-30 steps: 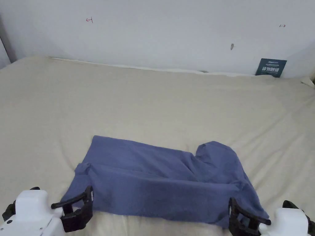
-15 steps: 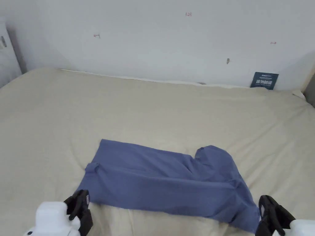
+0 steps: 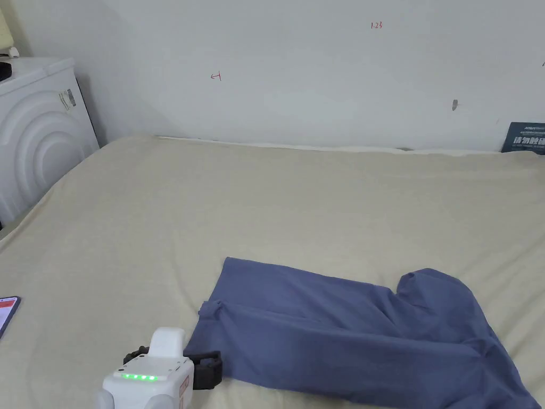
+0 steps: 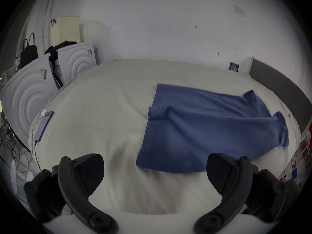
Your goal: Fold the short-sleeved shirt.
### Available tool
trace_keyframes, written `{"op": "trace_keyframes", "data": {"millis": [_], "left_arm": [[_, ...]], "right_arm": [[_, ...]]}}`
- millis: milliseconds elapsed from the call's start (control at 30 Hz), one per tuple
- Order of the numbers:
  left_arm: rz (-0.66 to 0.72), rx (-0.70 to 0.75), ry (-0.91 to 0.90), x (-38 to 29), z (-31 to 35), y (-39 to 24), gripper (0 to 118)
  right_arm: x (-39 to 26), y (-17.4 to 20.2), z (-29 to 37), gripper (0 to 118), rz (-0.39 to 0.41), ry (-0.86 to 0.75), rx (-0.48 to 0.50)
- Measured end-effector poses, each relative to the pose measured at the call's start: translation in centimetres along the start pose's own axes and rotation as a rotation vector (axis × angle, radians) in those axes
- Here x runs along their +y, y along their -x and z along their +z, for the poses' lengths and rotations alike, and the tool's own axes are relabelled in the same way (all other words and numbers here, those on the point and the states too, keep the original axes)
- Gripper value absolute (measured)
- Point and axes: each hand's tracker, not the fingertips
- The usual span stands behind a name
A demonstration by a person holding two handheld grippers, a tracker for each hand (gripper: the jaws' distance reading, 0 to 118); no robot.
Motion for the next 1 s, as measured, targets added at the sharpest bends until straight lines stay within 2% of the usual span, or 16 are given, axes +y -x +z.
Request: {"op": "trace_keyframes", "data": {"millis": [133,167,200,233,267,367,400,467,500,633,733,800,833,867,967,1000], "left_arm": [[-0.052,-0.039,0.106,-0.2,-3.0,-0.5,112],[-0.080,-0.028,0.142,-0.6,-3.3,-1.1,84],[-0.086,-0.040,0.145,-1.0,-3.5,-1.5,42],[-0.054,-0.091,0.104,-1.3,-3.1,-1.8,22],[-0.025,-0.097,0.075,-1.3,-2.8,-2.0,13],[0.070,-0.100,0.077,-1.5,-2.5,-1.6,12],[0.079,-0.074,0.057,-0.9,-1.4,-1.7,12],[0.095,-0.079,0.034,-1.0,-0.7,-1.2,12],[0.117,-0.088,0.008,-1.0,-0.2,-1.0,12],[0.116,-0.089,-0.019,-0.2,1.1,-0.7,12],[0.113,-0.094,-0.034,0.5,1.4,-0.3,12],[0.108,-0.094,-0.042,1.0,1.6,-0.1,12],[0.107,-0.093,-0.043,1.1,1.6,0.1,12],[0.105,-0.094,-0.039,1.2,1.5,0.4,11],[0.110,-0.089,-0.026,1.1,1.5,0.8,11],[0.108,-0.088,-0.026,1.0,1.7,0.9,11]], "right_arm": [[-0.3,-0.6,-1.3,6,0.000,0.034,-0.010],[-0.6,-0.8,-1.6,6,0.008,0.043,-0.014],[-0.8,-0.9,-2.0,6,0.019,0.052,-0.020],[-1.1,-1.0,-2.5,6,0.030,0.067,-0.025],[-1.3,-1.2,-2.9,6,0.030,0.083,-0.022],[-2.2,-1.8,-4.3,11,0.010,0.125,-0.018],[-2.5,-2.1,-4.9,30,0.002,0.154,-0.019],[-3.5,-3.0,-6.7,107,-0.031,0.247,-0.046],[-4.0,-3.4,-7.5,115,-0.038,0.275,-0.057],[-5.4,-5.2,-10.4,115,-0.084,0.347,-0.050],[-6.0,-6.1,-12.6,110,-0.114,0.392,-0.009],[-6.3,-6.3,-13.9,96,-0.115,0.387,-0.013],[-6.5,-6.4,-14.5,80,-0.107,0.406,-0.003],[-6.8,-6.2,-15.6,39,-0.065,0.448,0.004],[-6.2,-4.9,-15.9,5,0.089,0.434,-0.046],[-5.6,-5.0,-15.7,5,0.065,0.443,-0.002]]}}
